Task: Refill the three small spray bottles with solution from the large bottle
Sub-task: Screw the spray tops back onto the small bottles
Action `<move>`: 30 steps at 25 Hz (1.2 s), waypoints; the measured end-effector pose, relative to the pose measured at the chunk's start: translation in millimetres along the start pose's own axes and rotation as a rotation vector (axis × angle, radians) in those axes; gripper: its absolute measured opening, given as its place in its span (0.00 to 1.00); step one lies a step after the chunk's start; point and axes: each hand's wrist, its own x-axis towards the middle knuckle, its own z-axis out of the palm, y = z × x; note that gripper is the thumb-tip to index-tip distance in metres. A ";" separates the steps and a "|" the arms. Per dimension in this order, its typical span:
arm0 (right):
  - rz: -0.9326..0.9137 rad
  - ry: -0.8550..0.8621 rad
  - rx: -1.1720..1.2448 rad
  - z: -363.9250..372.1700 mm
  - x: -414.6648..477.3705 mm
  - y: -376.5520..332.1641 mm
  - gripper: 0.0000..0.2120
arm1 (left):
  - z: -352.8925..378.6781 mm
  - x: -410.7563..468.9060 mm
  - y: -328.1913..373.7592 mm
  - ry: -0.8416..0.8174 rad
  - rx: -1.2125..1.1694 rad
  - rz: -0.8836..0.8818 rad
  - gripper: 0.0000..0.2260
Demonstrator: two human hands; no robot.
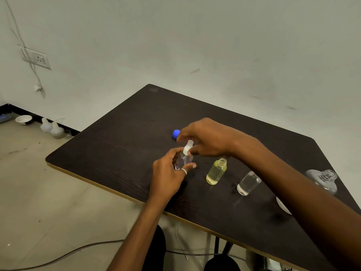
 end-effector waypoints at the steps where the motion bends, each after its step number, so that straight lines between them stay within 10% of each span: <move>1: -0.018 -0.019 0.003 1.0 0.2 -0.5 0.15 | 0.1 -0.1 0.1 -0.002 0.005 -0.002 0.22; 11: 0.229 0.096 -0.104 29.3 6.9 -1.6 0.16 | 0.8 0.4 -0.7 0.001 0.013 0.007 0.21; 24: 0.094 0.023 -0.063 26.6 5.7 3.4 0.09 | 0.3 0.2 -1.4 -0.002 0.000 0.009 0.23; 30: 0.215 0.179 -0.230 42.8 4.5 0.4 0.22 | 1.3 1.9 -1.5 0.003 0.056 -0.005 0.20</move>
